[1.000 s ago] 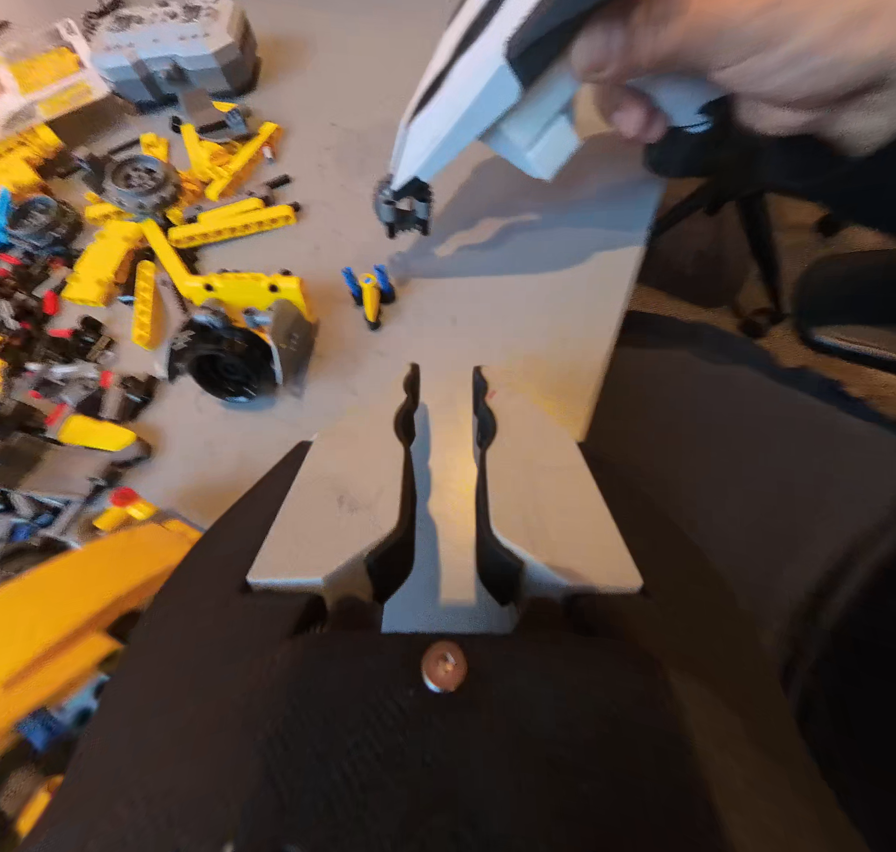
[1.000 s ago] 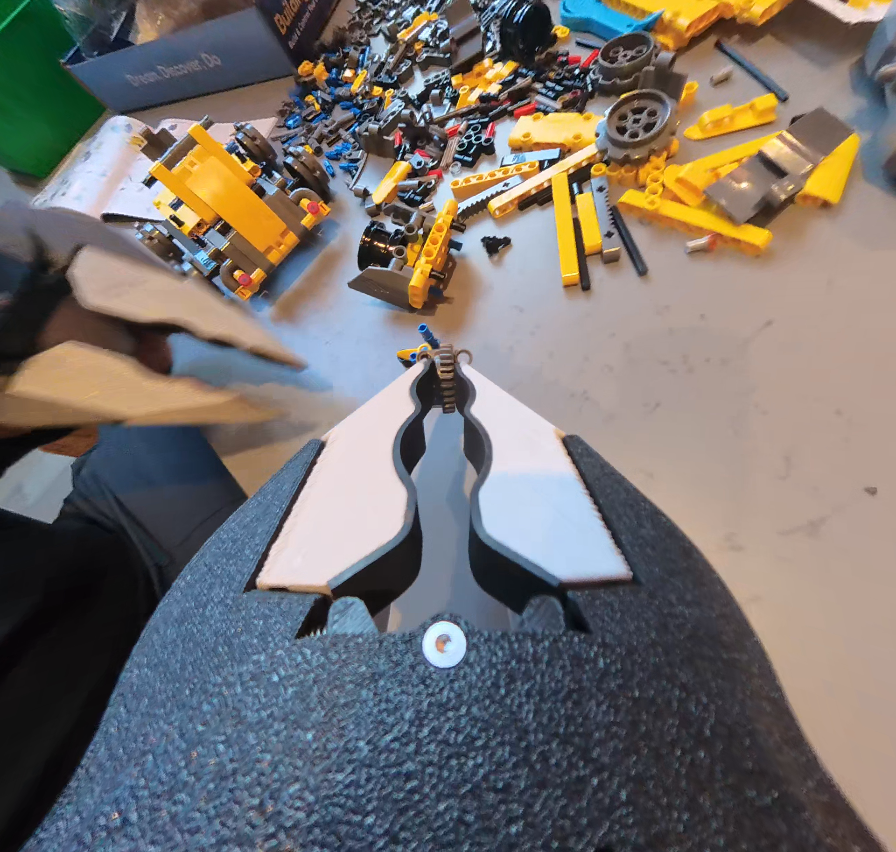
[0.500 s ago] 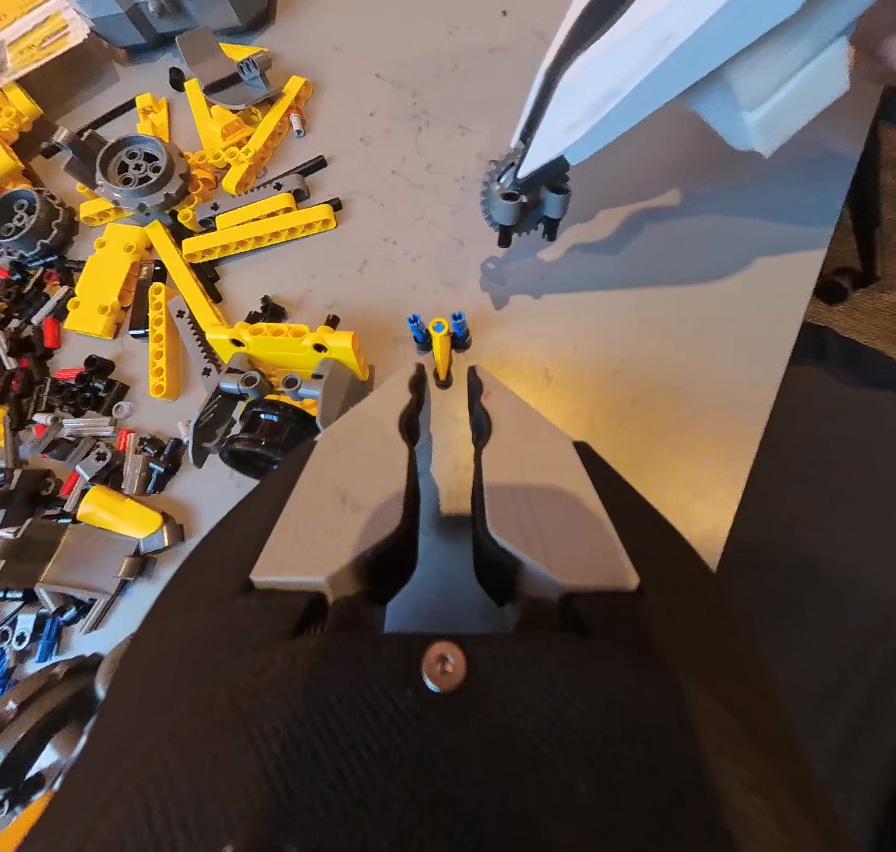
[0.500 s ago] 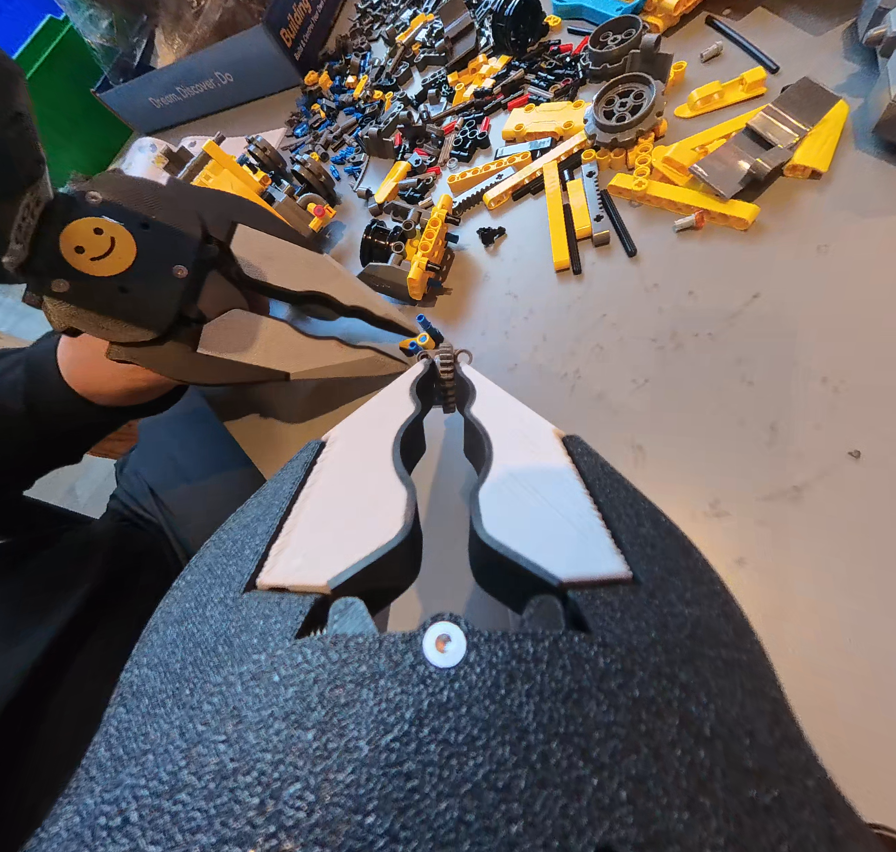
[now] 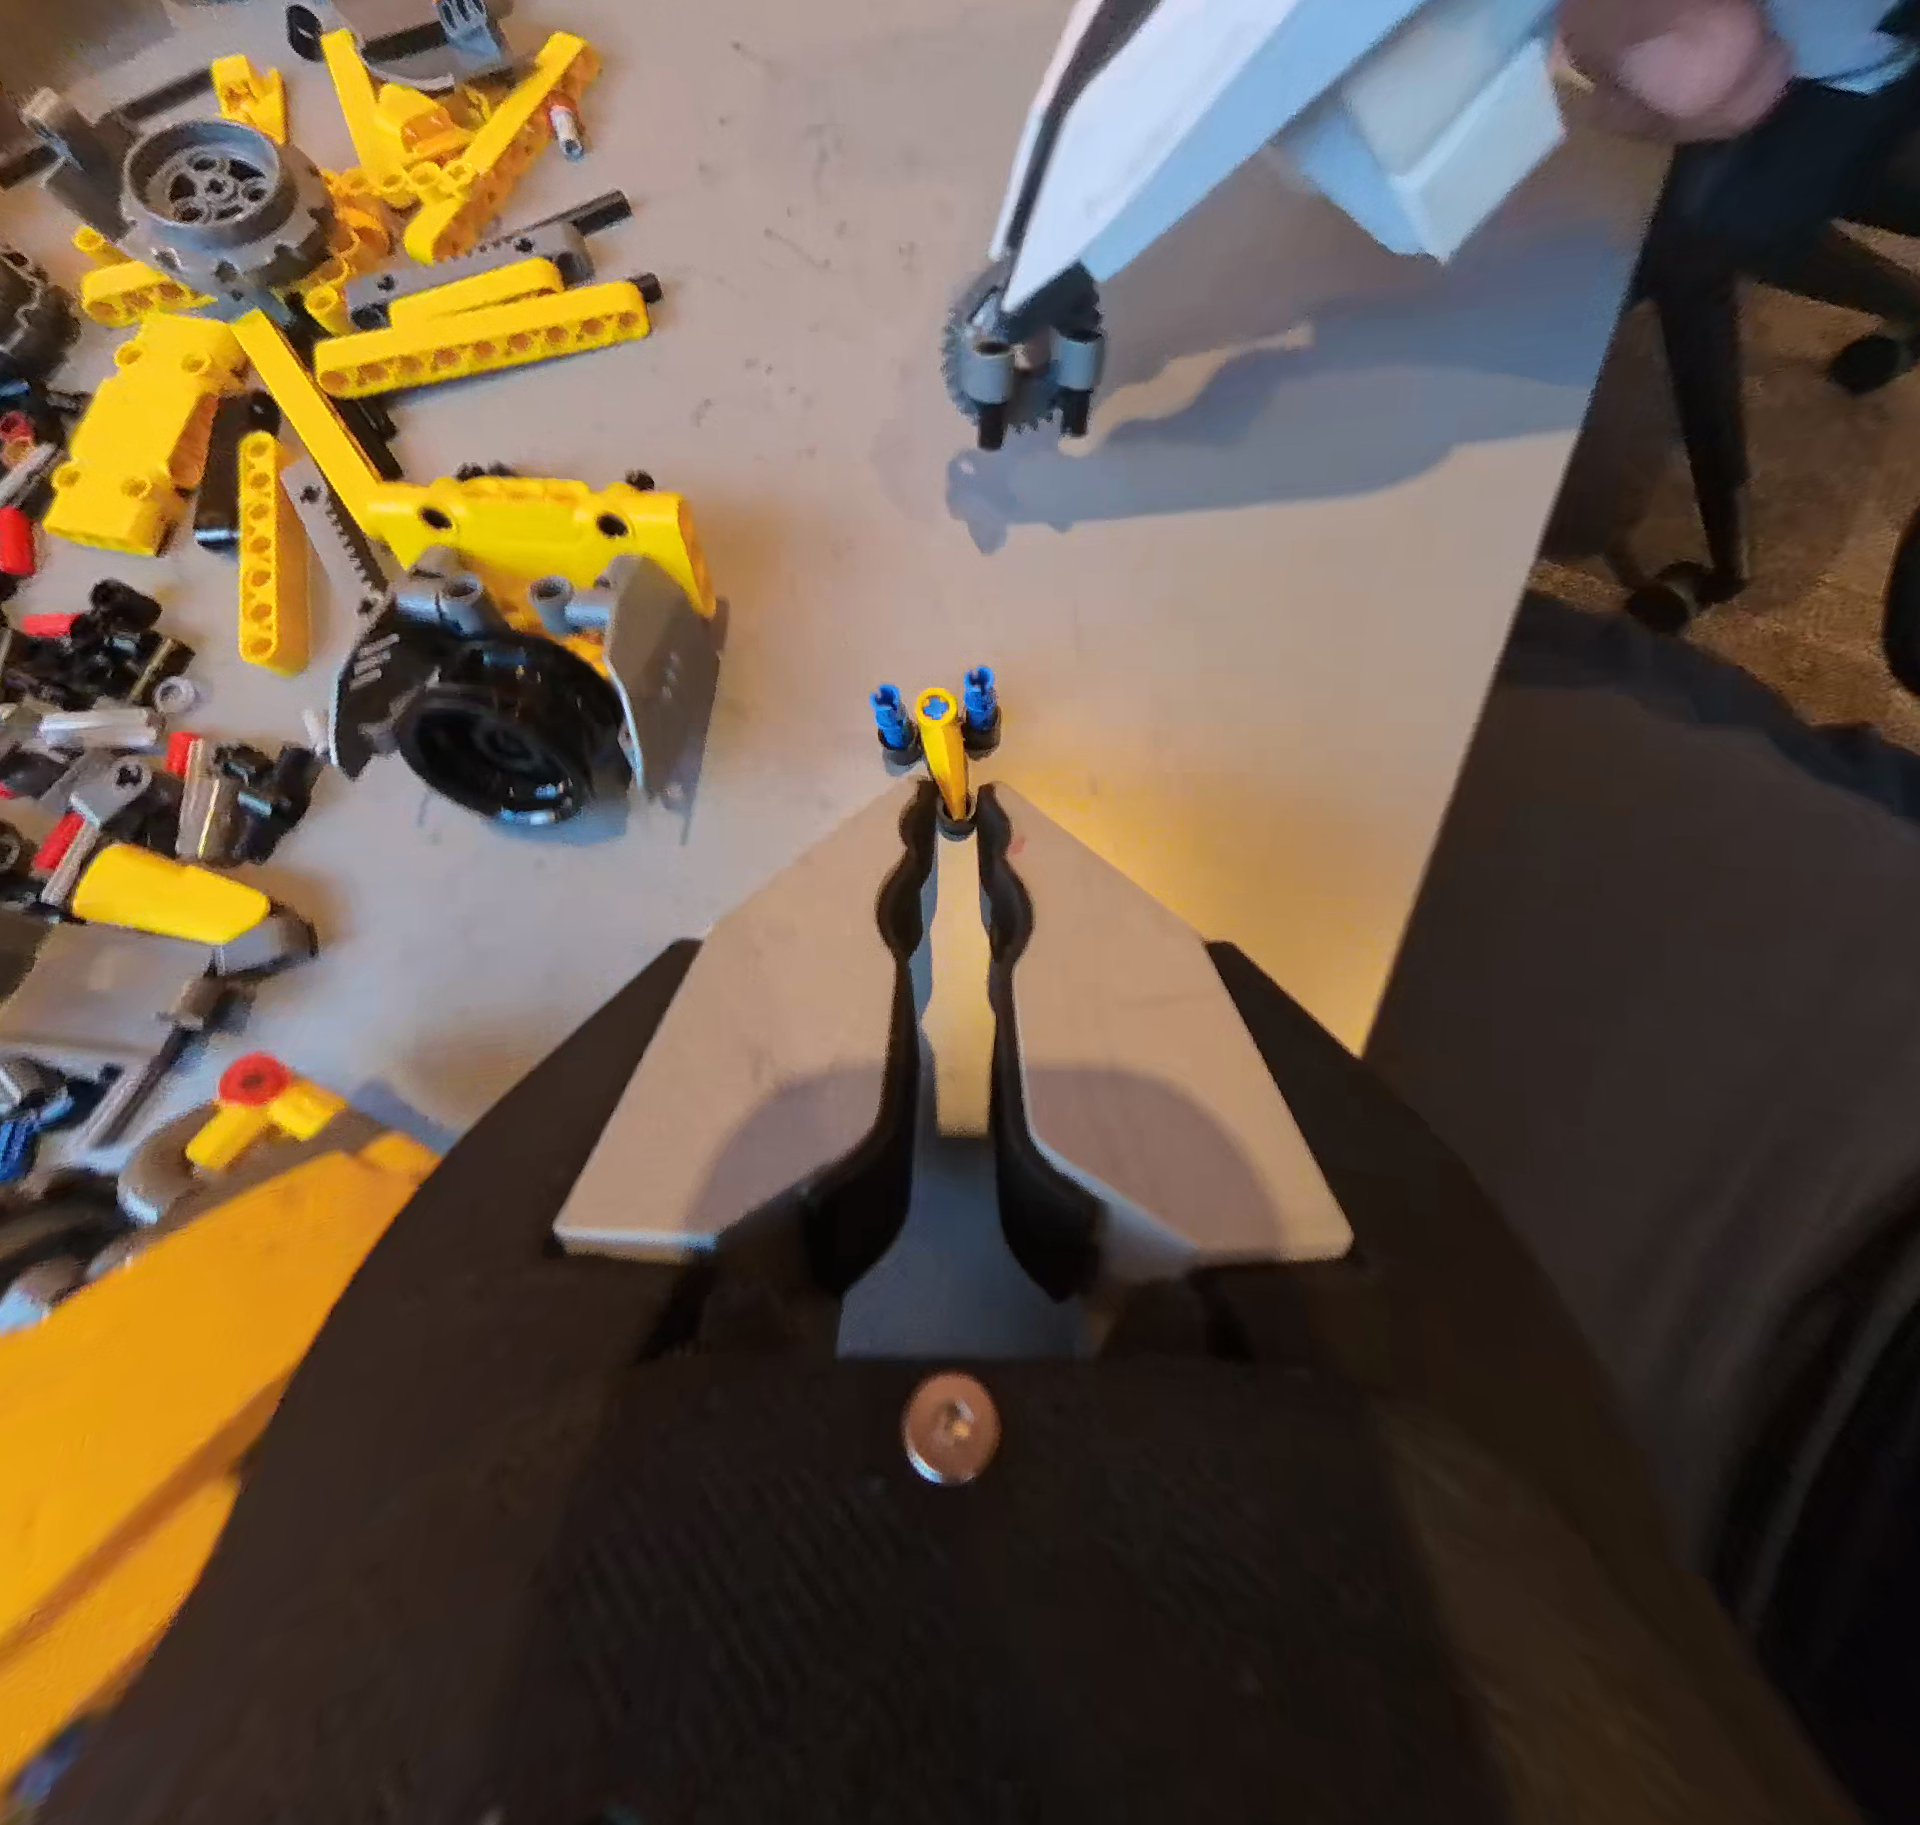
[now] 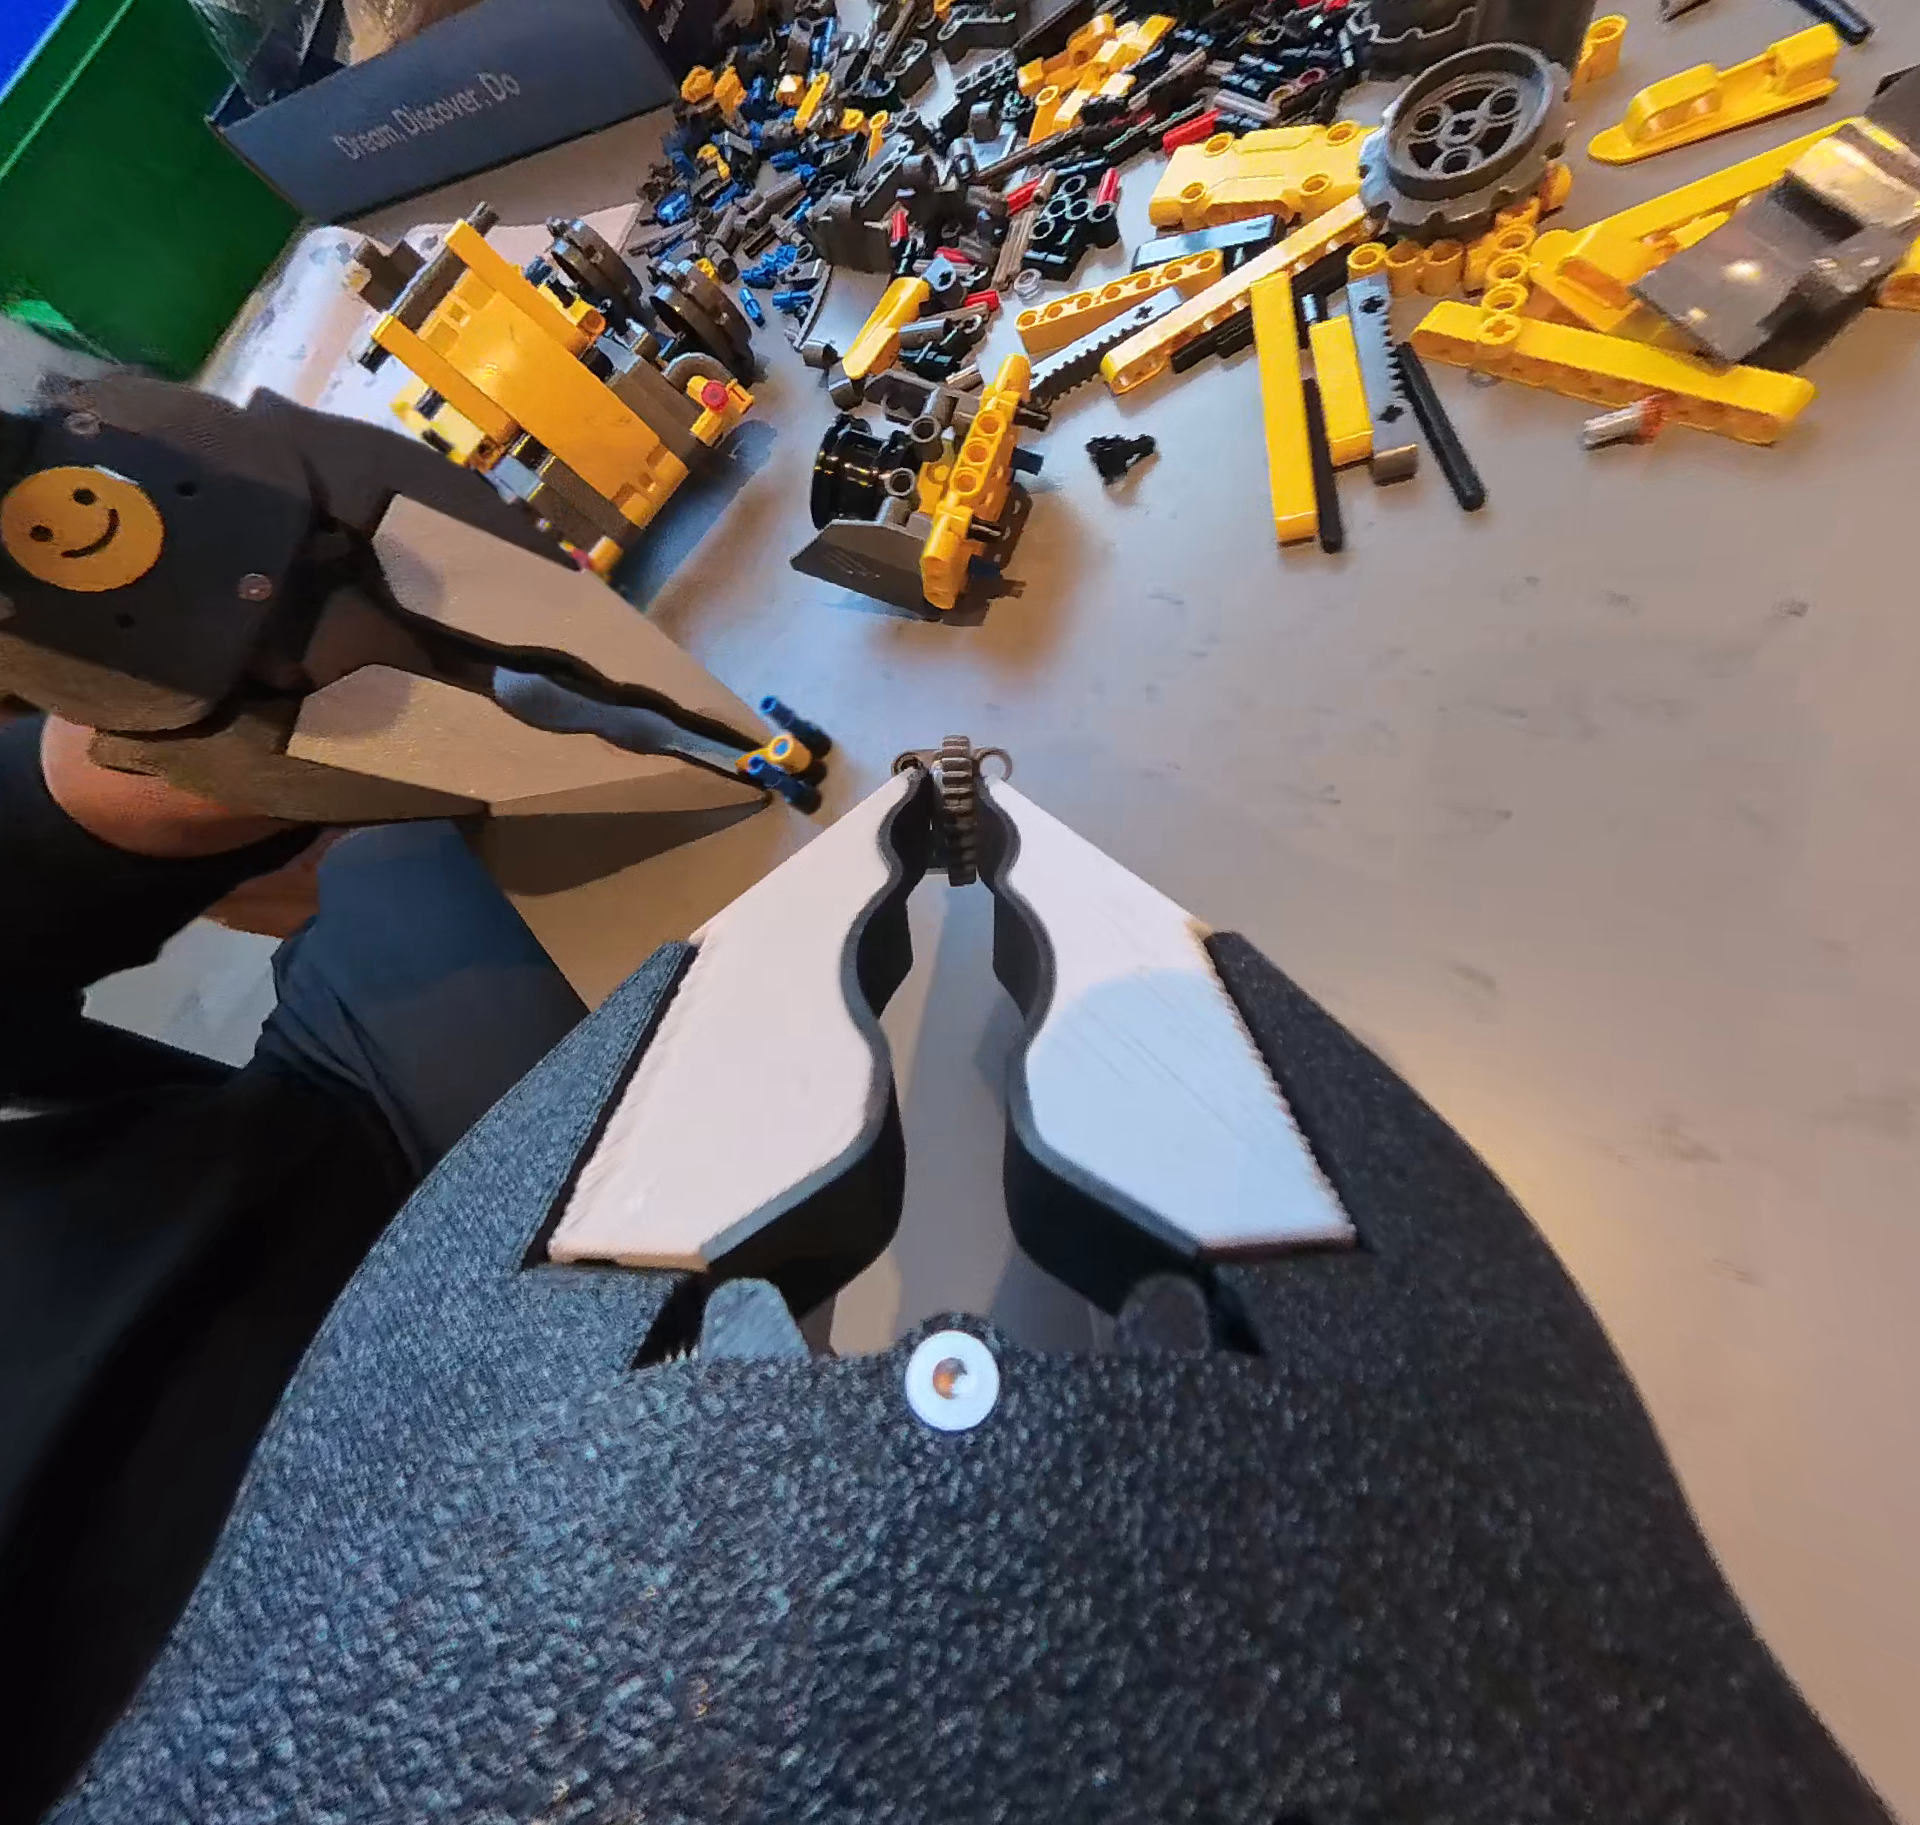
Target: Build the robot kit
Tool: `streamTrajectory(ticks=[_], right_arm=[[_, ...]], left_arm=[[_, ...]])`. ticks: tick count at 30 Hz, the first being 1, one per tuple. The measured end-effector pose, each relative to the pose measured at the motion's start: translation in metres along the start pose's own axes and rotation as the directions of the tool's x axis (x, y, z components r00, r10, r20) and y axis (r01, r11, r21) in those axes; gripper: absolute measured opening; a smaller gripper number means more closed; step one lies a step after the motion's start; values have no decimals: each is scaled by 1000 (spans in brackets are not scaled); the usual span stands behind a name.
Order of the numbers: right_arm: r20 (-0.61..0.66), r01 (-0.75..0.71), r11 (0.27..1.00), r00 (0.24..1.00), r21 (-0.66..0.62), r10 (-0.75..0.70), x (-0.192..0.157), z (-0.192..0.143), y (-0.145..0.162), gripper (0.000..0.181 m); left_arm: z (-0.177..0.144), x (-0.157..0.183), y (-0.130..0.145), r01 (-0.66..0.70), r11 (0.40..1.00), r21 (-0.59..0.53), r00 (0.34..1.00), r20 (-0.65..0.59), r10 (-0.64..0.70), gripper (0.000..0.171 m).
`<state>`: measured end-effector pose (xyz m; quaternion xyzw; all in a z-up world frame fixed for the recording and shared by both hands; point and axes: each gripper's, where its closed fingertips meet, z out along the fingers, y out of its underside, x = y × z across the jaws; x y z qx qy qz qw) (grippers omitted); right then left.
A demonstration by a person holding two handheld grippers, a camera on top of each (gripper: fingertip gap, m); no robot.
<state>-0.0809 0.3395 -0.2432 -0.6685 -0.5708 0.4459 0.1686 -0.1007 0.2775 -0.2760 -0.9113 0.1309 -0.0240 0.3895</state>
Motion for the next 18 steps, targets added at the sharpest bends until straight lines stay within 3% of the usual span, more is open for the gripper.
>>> streamTrajectory(ticks=[5, 9, 13, 16, 18], right_arm=[[55, 8, 1000, 998, 14, -9, -20, 16, 0, 7], [41, 6, 998, 999, 63, -9, -27, 21, -10, 7], [34, -10, 991, 999, 135, 5, -29, 15, -27, 7], [15, 3, 990, 1000, 143, -5, -29, 13, -30, 7], [11, 16, 988, 1000, 151, -17, -30, 13, -32, 7]], left_arm=[[-18, 7, 16, -27, 1000, 2, 1000, -12, 27, 6], [-29, 9, 16, -17, 999, 47, 1000, -24, 18, 30], [-58, 12, 21, 38, 986, 162, 999, -25, -34, 37], [-91, 32, 40, 87, 961, 264, 993, -94, -64, 35], [-110, 29, 52, 74, 946, 316, 996, -67, -56, 36]])
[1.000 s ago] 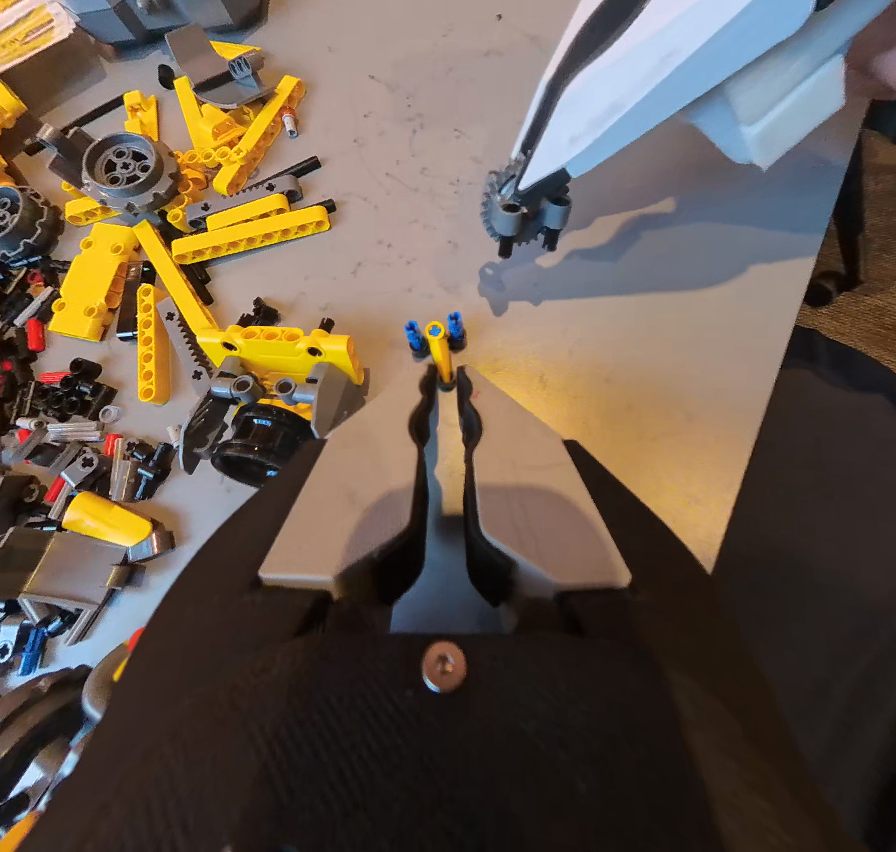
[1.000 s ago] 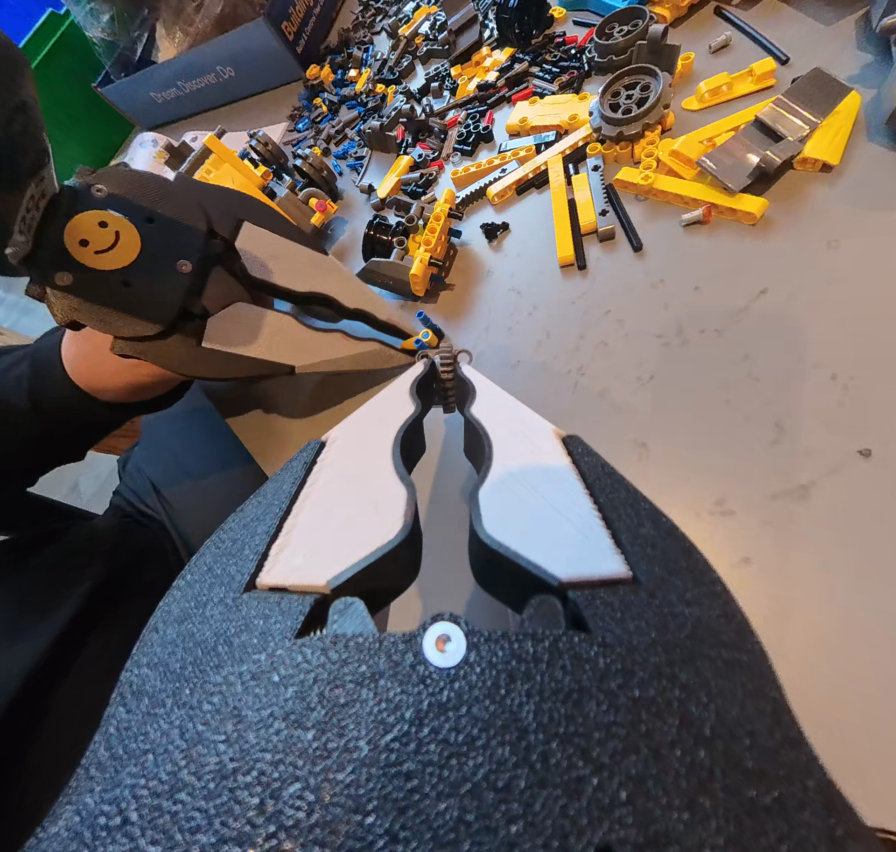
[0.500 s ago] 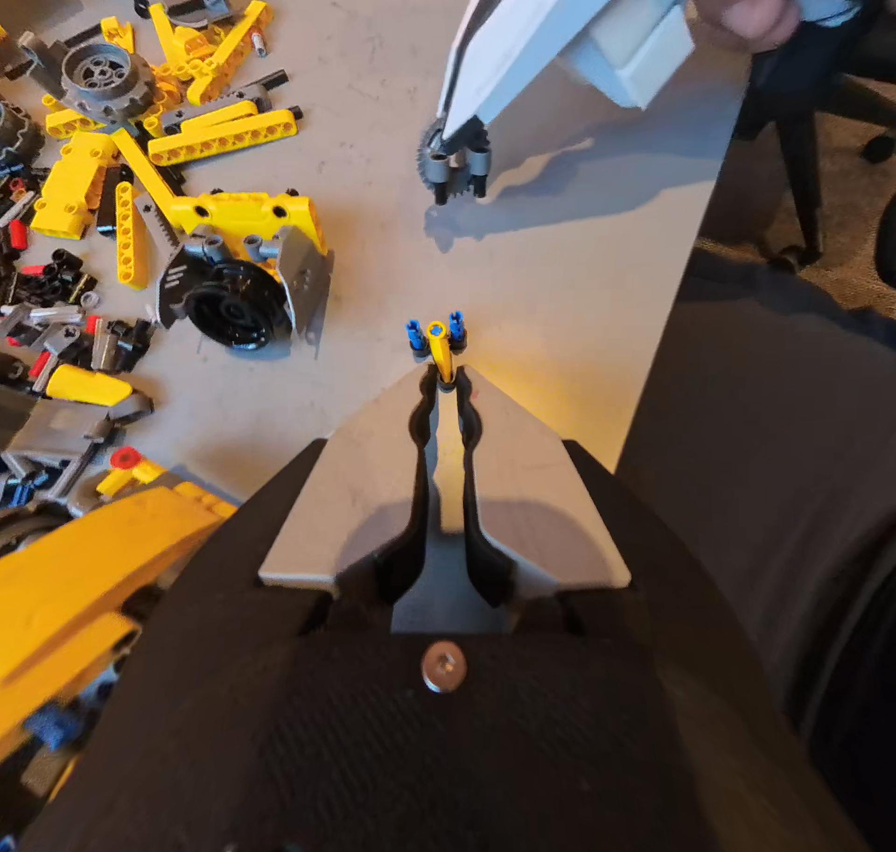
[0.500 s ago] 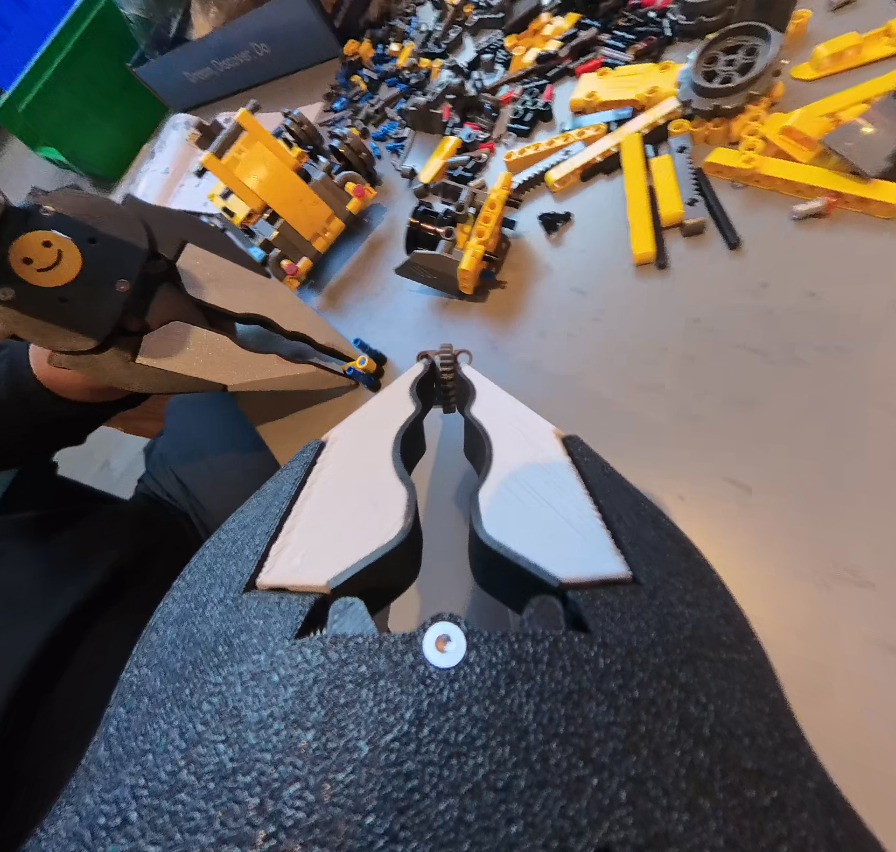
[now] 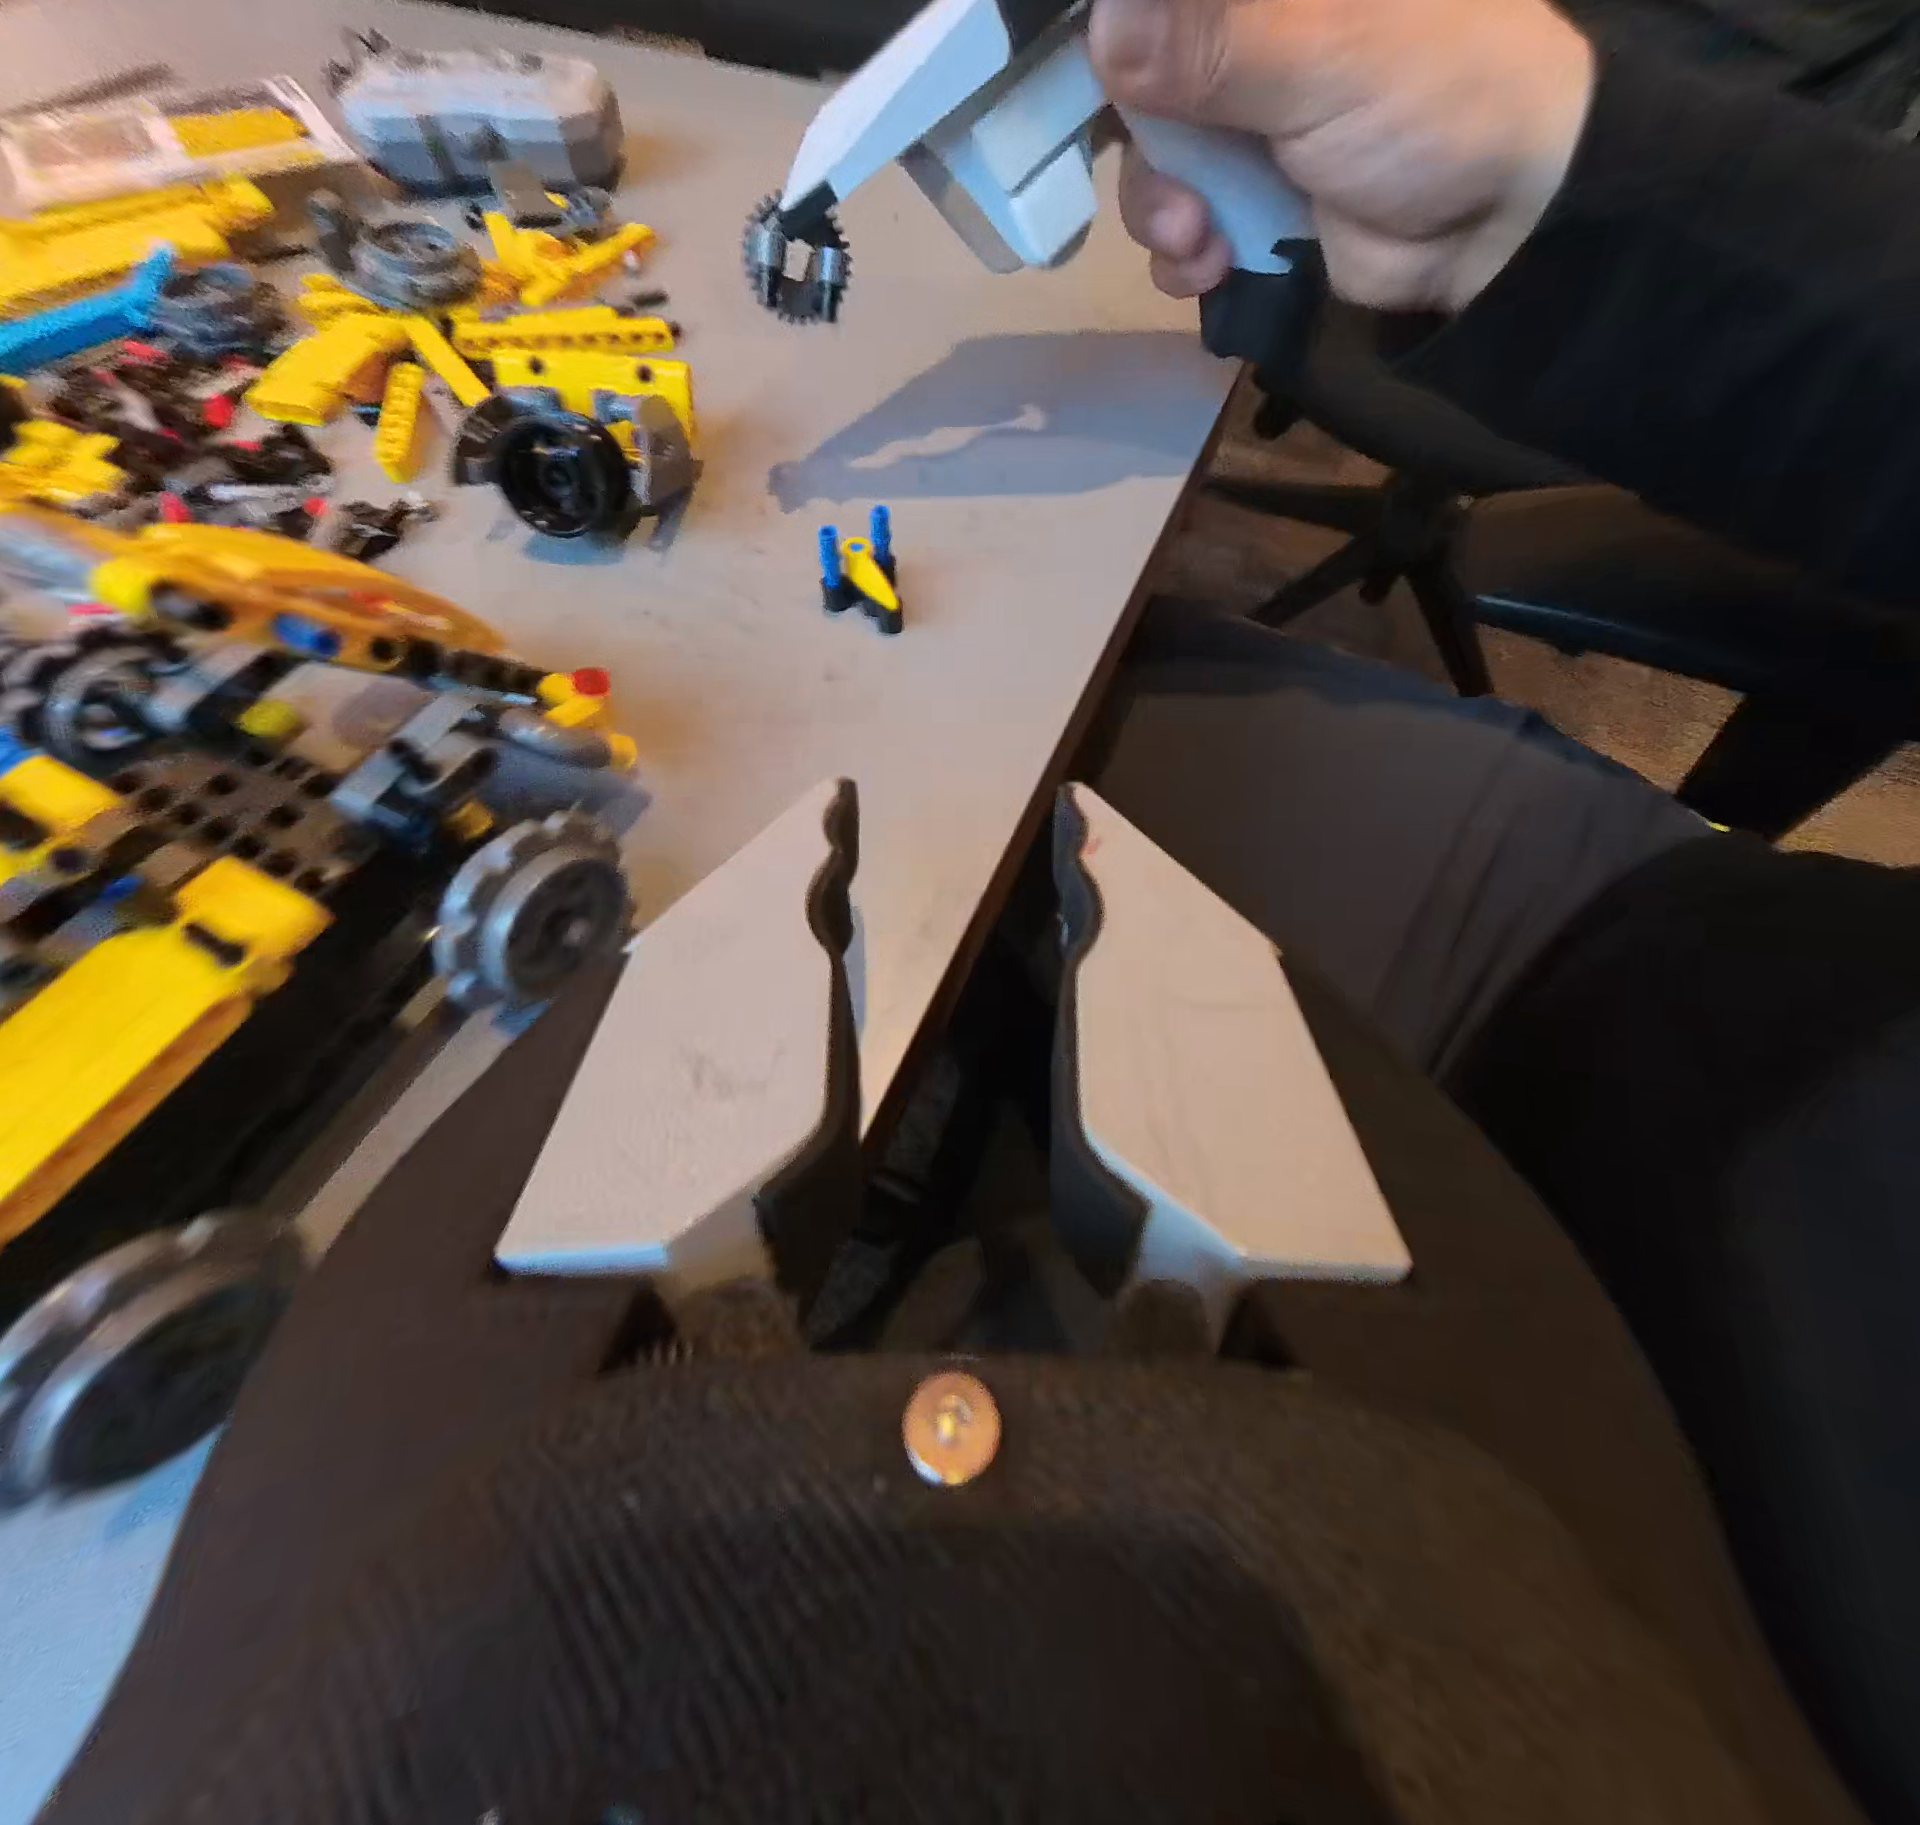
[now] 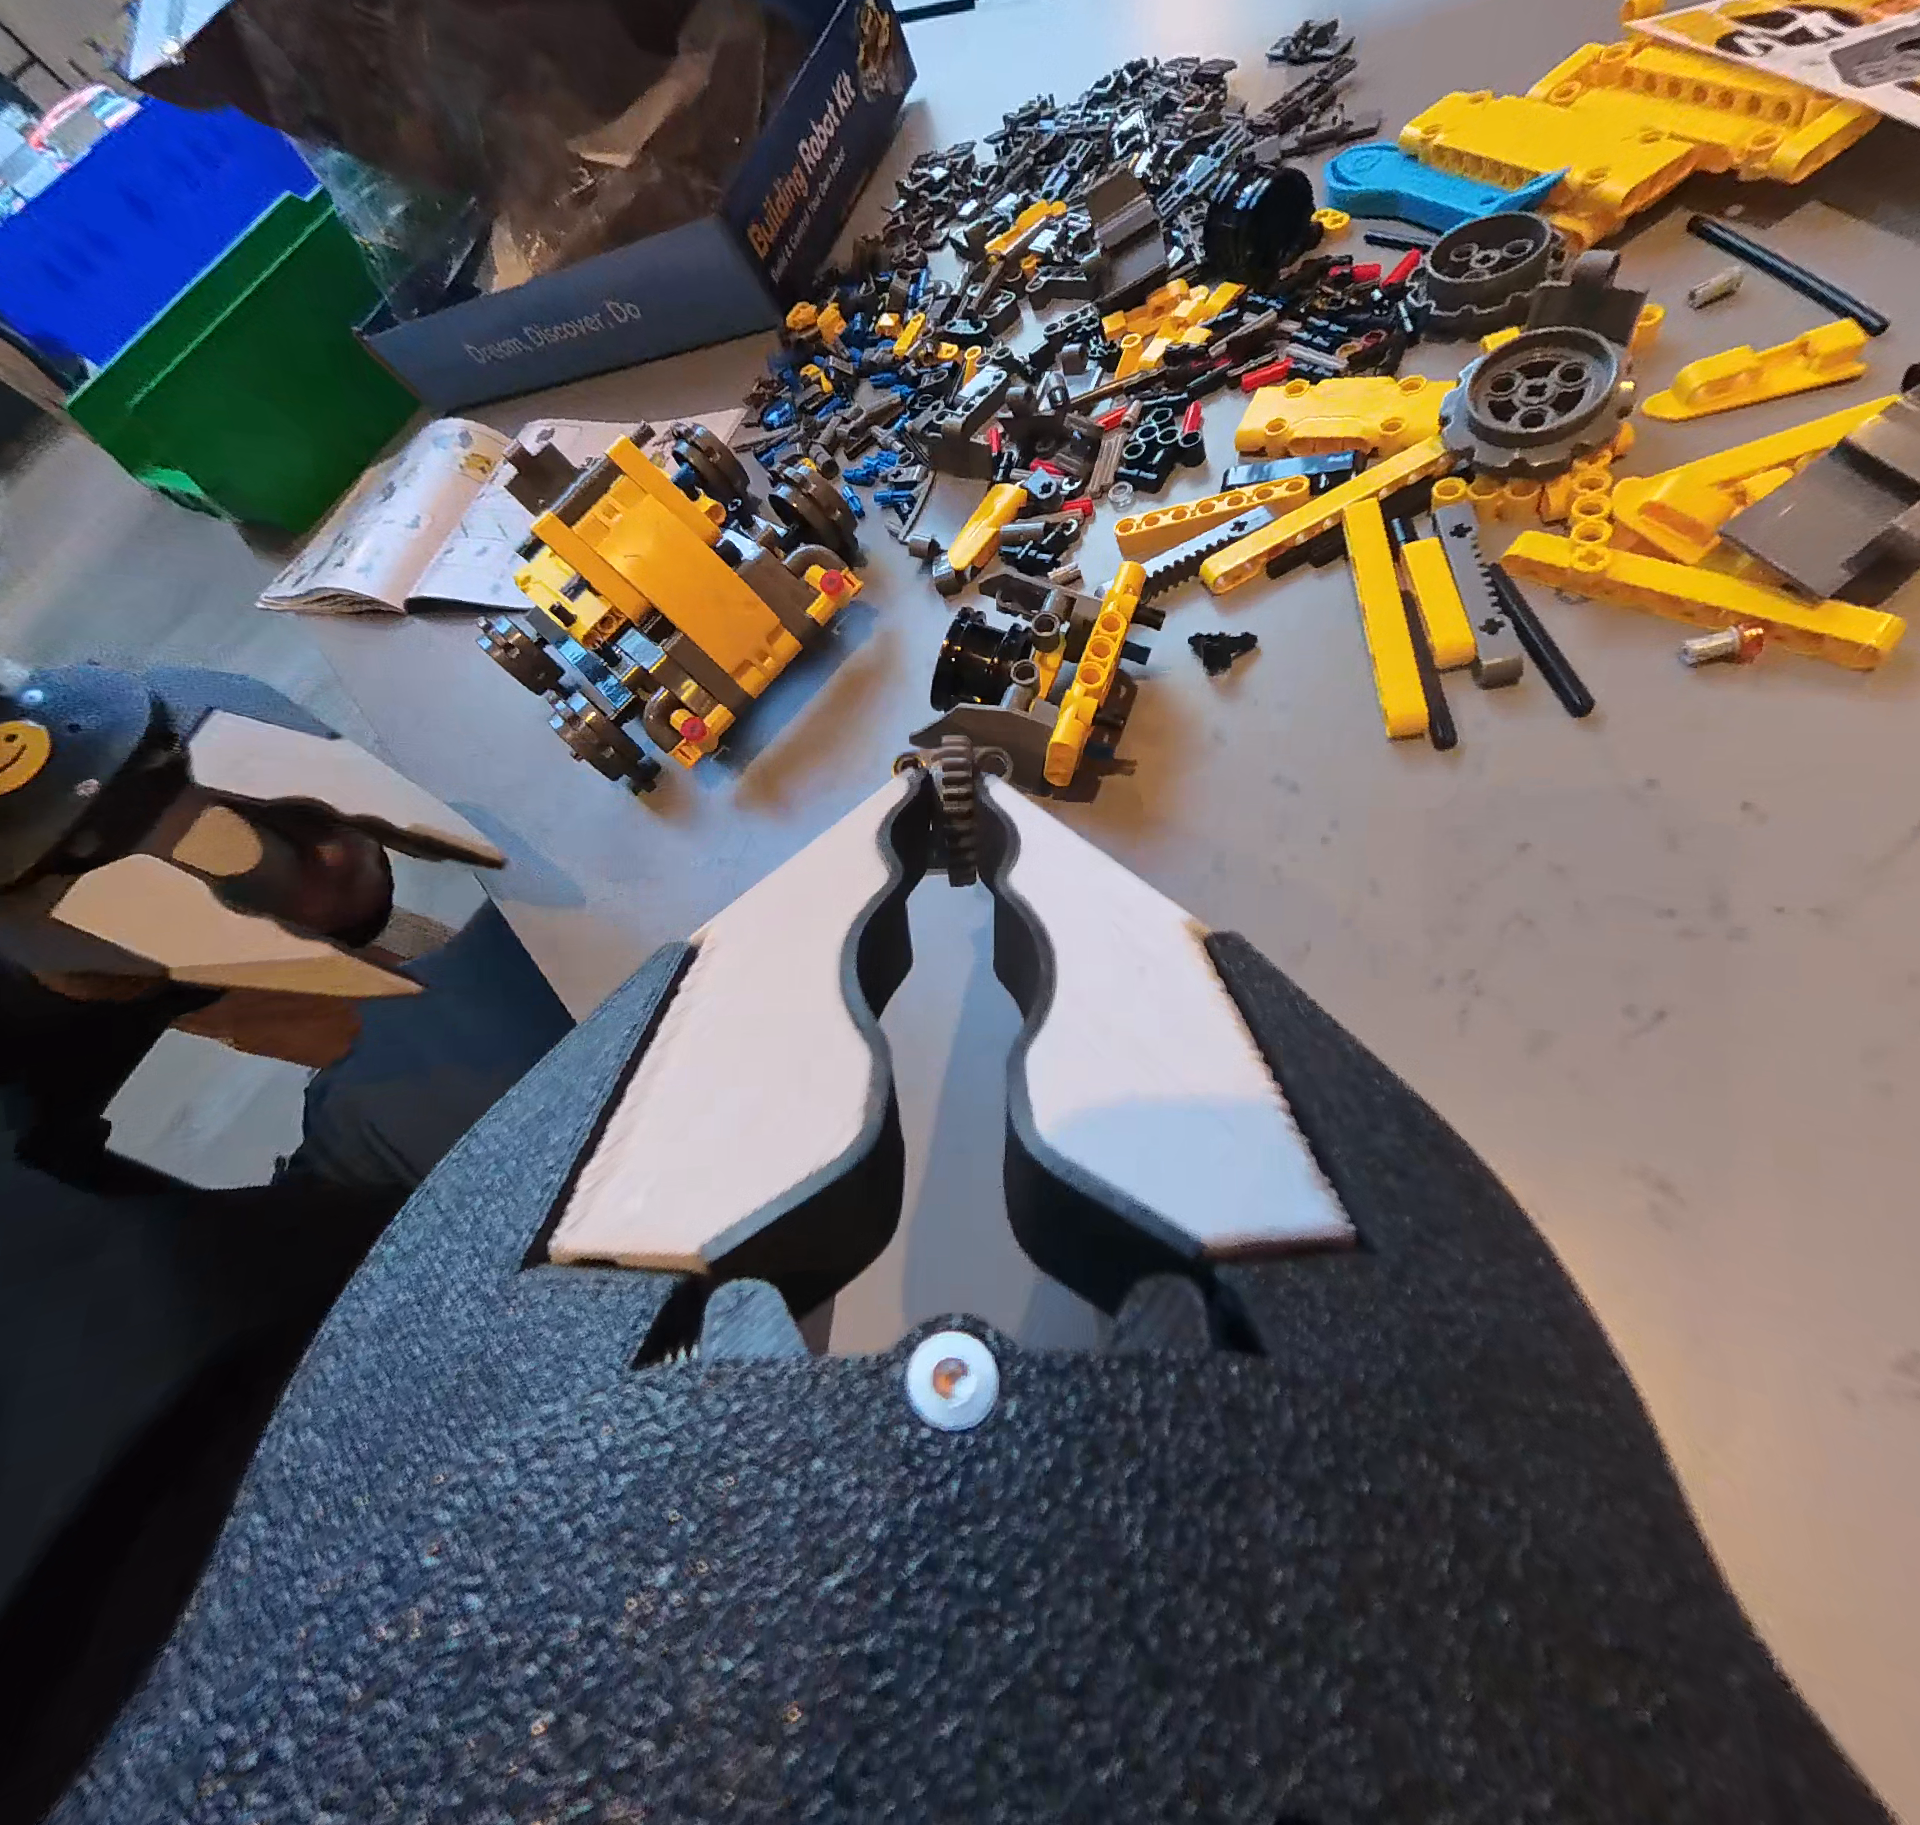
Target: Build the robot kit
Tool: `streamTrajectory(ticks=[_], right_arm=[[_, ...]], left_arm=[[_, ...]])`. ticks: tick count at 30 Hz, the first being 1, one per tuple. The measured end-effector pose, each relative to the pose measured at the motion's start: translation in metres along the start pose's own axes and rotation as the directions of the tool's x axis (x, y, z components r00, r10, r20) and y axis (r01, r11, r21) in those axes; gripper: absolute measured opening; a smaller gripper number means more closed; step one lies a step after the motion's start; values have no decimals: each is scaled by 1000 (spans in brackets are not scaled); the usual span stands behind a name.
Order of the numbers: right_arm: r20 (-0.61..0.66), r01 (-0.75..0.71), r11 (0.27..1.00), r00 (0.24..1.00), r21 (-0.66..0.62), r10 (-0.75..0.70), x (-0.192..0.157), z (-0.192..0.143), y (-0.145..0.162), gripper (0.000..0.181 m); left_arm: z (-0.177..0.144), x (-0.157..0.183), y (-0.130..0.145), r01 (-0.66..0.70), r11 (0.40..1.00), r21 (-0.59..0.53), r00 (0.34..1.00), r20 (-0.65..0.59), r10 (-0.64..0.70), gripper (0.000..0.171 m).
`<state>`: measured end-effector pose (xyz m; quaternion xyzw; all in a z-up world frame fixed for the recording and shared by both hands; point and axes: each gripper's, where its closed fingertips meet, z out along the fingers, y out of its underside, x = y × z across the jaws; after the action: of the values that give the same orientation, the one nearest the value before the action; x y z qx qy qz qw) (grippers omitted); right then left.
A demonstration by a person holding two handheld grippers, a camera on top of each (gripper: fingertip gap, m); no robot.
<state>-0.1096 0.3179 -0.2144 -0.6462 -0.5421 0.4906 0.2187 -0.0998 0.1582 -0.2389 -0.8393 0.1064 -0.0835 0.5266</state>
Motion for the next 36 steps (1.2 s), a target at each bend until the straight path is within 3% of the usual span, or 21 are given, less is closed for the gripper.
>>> streamTrajectory(ticks=[6, 11, 17, 36], right_arm=[[14, 54, 998, 998, 31, -54, -10, 13, -10, 7], [14, 144, 985, 989, 95, -146, -24, 15, -26, 7], [-8, 216, 970, 976, 116, -216, -27, 14, -28, 7], [25, 138, 984, 990, 110, -141, -17, 14, -11, 7]], left_arm=[[-20, -15, -8, 36, 996, 80, 999, -21, -34, 40], [-12, -3, 7, 80, 996, 41, 992, -103, -76, 42], [-4, -5, 14, 75, 997, 15, 992, -98, -73, 42], [-1, -10, 14, 49, 998, 32, 995, -87, -46, 39]])
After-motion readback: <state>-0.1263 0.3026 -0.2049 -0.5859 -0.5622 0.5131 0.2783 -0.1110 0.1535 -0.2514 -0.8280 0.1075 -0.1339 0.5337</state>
